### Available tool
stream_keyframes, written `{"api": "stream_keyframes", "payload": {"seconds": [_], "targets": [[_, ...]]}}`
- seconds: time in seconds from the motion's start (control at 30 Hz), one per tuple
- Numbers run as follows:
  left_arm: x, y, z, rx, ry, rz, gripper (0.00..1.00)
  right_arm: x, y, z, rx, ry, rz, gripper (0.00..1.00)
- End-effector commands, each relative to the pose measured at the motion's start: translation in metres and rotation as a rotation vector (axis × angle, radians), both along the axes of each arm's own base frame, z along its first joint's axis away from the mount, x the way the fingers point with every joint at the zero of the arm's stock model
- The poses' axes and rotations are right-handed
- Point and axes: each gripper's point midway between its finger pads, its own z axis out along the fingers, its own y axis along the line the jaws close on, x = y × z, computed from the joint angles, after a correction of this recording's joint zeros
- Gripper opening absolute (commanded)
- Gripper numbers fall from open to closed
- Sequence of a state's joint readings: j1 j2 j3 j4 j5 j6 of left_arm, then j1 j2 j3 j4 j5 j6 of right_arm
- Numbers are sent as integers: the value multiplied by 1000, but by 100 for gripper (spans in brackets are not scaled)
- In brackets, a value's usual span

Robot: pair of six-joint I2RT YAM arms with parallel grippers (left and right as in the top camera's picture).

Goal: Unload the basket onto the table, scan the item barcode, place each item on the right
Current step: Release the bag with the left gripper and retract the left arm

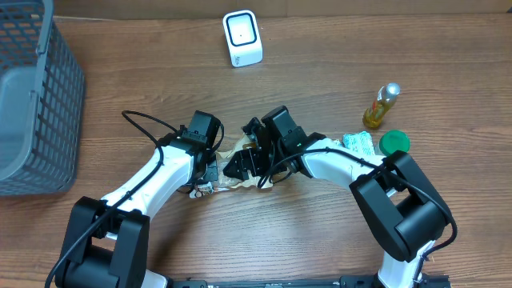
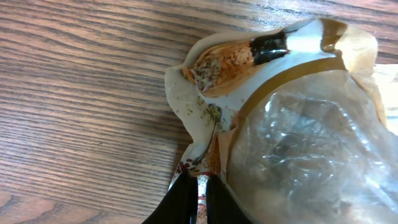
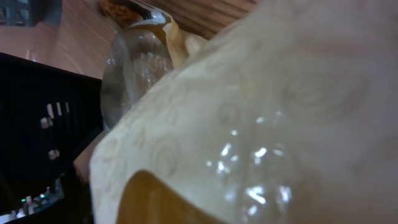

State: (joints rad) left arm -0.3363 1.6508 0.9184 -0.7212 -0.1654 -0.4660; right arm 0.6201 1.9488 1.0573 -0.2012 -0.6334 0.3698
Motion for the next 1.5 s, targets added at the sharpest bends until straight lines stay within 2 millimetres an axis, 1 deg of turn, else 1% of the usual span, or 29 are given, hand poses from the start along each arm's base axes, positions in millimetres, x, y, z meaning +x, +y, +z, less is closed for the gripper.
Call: {"api": "stream_keyframes", "payload": {"seconds": [0.0, 0.07, 0.1, 0.3, 0.37, 0.43, 0.5, 0.7, 0.8, 0.83, 0.87, 0.9, 0.93, 1.0, 1.07, 1.1, 1.17, 1.23, 1.27, 1.3, 1.33, 1.37, 1.4, 1.43, 1.47], "targets": [[-3, 1, -5, -5, 15, 13, 12, 1, 0, -3, -25, -32, -6, 78], [-3, 1, -5, -5, 15, 13, 12, 2, -1, -4, -33, -38, -12, 72], [-3, 1, -5, -5, 15, 13, 12, 2, -1, -4, -35, -38, -14, 71], [-3, 1, -5, -5, 15, 13, 12, -1, -4, -7, -48, -20, -13, 70], [-3, 1, -5, -5, 15, 13, 12, -1, -4, -7, -50, -17, -13, 66], [-3, 1, -5, -5, 15, 13, 12, -2, -5, -8, -54, -11, -13, 59], [-3, 1, -5, -5, 15, 13, 12, -4, -6, -9, -59, -4, -12, 55], [-3, 1, -5, -5, 14, 13, 13, -6, -5, -8, -52, 2, -6, 54], [-3, 1, -5, -5, 16, 13, 5, -13, 1, -1, 0, 1, 56, 53], [-3, 1, -5, -4, 17, 13, 4, -15, 3, 2, 22, -2, 80, 52], [-3, 1, -5, -4, 17, 13, 6, -17, 5, 4, 39, 0, 93, 51], [-3, 1, -4, -4, 17, 13, 10, -18, 7, 6, 50, 0, 101, 50], [-4, 1, -3, -3, 21, 12, 12, -18, 7, 7, 58, 0, 107, 50], [-4, 1, 1, 1, 31, 9, 13, -19, 8, 8, 63, -4, 115, 48], [-1, 0, 8, 0, 27, 5, 13, -19, 8, 8, 64, -5, 116, 45], [2, -1, 12, -3, 18, 5, 15, -19, 8, 8, 64, -6, 117, 45], [10, -4, 25, -12, -10, -3, 18, -19, 8, 8, 64, -7, 117, 45], [19, -7, 43, -24, -49, -10, 22, -19, 8, 8, 64, -7, 118, 44], [25, -9, 54, -32, -75, -14, 25, -19, 8, 8, 64, -7, 118, 44], [30, -10, 66, -40, -101, -15, 32, -19, 8, 8, 64, -7, 118, 44], [35, -11, 78, -49, -128, -17, 43, -19, 8, 8, 64, -7, 118, 43], [40, -12, 88, -56, -151, -15, 50, -19, 8, 8, 64, -6, 118, 43], [44, -11, 100, -63, -176, -8, 54, -19, 8, 8, 64, -7, 118, 42], [47, -10, 110, -69, -196, -2, 56, -19, 8, 8, 64, -7, 118, 42], [52, -6, 123, -76, -223, 11, 59, -19, 8, 8, 64, -7, 118, 42]]}}
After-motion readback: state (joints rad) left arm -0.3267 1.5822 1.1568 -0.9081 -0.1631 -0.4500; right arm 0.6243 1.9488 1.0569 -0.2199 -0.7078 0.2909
